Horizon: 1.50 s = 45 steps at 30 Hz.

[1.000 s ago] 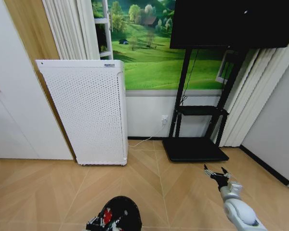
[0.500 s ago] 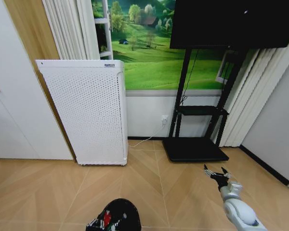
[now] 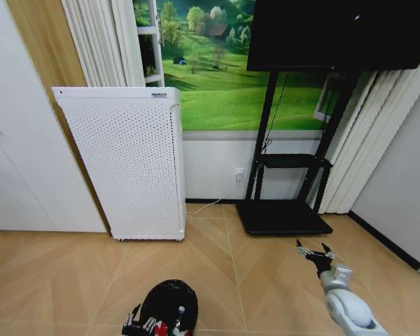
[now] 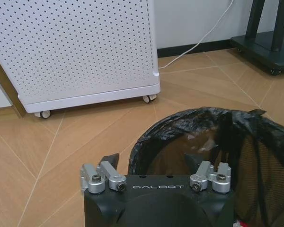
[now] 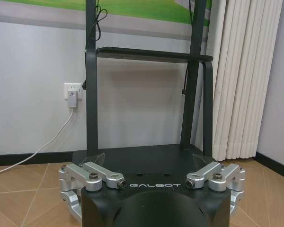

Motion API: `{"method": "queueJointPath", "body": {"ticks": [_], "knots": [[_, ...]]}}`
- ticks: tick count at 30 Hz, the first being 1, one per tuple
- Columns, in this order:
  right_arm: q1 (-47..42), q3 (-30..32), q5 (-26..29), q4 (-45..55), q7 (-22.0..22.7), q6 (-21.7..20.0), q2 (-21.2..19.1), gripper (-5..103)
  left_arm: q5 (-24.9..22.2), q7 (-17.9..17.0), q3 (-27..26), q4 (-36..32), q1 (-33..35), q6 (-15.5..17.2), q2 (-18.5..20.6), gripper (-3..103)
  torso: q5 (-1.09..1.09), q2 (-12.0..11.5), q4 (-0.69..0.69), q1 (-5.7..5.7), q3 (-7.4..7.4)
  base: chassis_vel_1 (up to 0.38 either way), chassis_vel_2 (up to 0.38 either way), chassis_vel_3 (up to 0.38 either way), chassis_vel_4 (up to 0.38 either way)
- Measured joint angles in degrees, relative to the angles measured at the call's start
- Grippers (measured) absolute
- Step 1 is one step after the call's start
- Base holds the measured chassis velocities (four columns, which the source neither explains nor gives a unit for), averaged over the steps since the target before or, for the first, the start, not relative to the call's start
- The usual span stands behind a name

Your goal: Pick up the trash bin and place the garbage on the floor into it.

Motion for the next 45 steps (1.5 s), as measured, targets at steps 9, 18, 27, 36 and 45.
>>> {"method": "queueJointPath", "body": {"ticks": [9, 18, 27, 36, 45], "knots": [[0.0, 0.0, 0.0, 0.0, 0.0, 0.0, 0.0, 100, 1.01, 0.59, -3.12, -4.97, 0.7, -0.37, 0.82, 100, 0.0, 0.0, 0.0, 0.0, 0.0, 0.0, 0.0, 0.0, 0.0], [0.0, 0.0, 0.0, 0.0, 0.0, 0.0, 0.0, 100, 0.31, 4.03, -12.3, -8.65, -6.49, -2.92, 2.12, 100, 0.0, 0.0, 0.0, 0.0, 0.0, 0.0, 0.0, 0.0, 0.0], [0.0, 0.0, 0.0, 0.0, 0.0, 0.0, 0.0, 100, -8.33, 8.03, -16.64, -1.79, -18.54, -7.53, 2.1, 100, 0.0, -0.01, 0.0, 0.0, 0.01, 0.0, 0.0, 0.0, 0.0], [0.0, 0.0, 0.0, 0.0, 0.0, 0.0, 0.0, 100, -11.34, 6.08, -15.17, 3.44, -23.67, -7.93, -0.35, 100, 0.0, -0.01, 0.0, 0.0, 0.01, 0.0, 0.0, 0.0, 0.0], [0.0, 0.0, 0.0, 0.0, 0.0, 0.0, 0.0, 100, -11.99, 3.13, -12.51, 6.11, -27.31, -6.07, -1.86, 100, 0.0, -0.01, 0.0, 0.0, 0.0, 0.0, 0.0, 0.0, 0.0]]}}
